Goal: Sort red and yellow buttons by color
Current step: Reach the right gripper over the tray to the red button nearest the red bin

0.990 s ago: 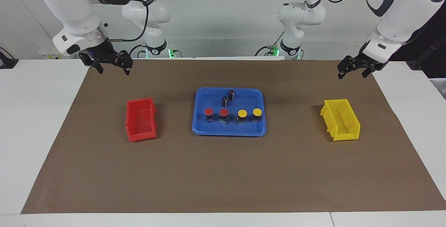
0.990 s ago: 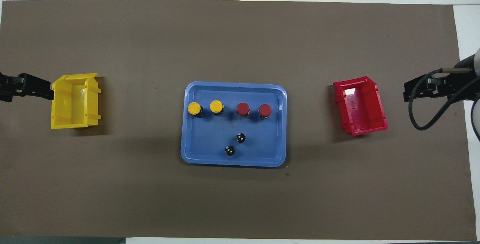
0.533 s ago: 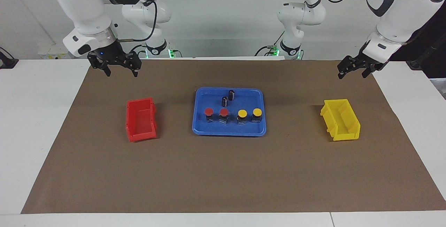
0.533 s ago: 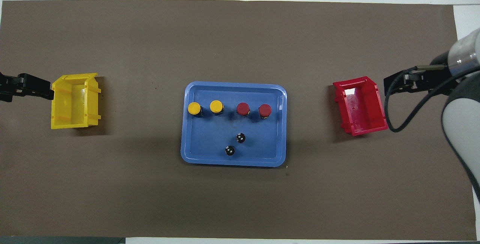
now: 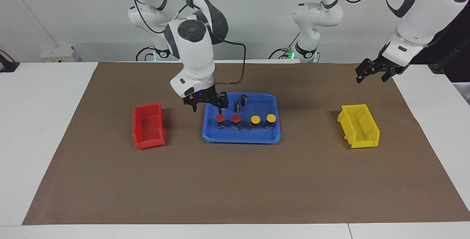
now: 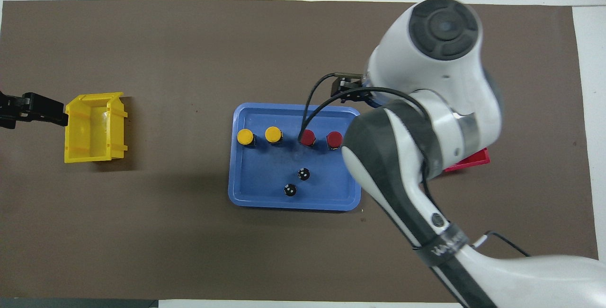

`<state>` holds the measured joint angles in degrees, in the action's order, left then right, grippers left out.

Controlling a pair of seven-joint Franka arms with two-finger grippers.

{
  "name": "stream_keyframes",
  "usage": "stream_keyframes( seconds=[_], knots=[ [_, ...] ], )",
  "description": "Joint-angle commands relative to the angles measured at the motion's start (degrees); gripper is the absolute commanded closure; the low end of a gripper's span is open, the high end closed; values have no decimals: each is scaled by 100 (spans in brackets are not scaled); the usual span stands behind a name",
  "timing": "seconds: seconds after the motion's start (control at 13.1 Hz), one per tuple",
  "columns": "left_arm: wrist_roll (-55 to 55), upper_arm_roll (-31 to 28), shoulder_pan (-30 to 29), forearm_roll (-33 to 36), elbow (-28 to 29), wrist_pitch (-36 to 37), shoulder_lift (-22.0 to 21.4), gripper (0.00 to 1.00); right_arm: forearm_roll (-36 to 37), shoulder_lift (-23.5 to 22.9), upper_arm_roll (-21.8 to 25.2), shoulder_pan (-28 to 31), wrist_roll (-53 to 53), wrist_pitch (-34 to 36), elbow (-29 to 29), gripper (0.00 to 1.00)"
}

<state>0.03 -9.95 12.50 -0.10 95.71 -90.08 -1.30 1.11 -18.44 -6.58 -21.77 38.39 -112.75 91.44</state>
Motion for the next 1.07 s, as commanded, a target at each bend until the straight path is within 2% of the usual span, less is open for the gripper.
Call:
stream_keyframes(
  seconds=[0.0, 0.15, 0.46, 0.69, 0.99],
  knots=[
    [24, 20, -11, 125, 176, 43, -169, 0, 3, 410, -1, 33, 64, -606, 891, 0],
    [24, 11, -20, 116, 184, 44, -178, 0, 3, 621, 7, -159, 64, -1115, 1549, 0],
    [-11, 20, -11, 116, 237, -18, -187, 0, 3, 824, 7, -161, -146, -1722, 2219, 2],
    [-29, 20, -2, 116, 237, -18, -187, 0, 12, 649, 7, -125, -428, -1865, 2247, 17],
    [-55, 20, -2, 116, 246, -27, -195, 0, 12, 508, 7, -143, -428, -2111, 2247, 19]
  ],
)
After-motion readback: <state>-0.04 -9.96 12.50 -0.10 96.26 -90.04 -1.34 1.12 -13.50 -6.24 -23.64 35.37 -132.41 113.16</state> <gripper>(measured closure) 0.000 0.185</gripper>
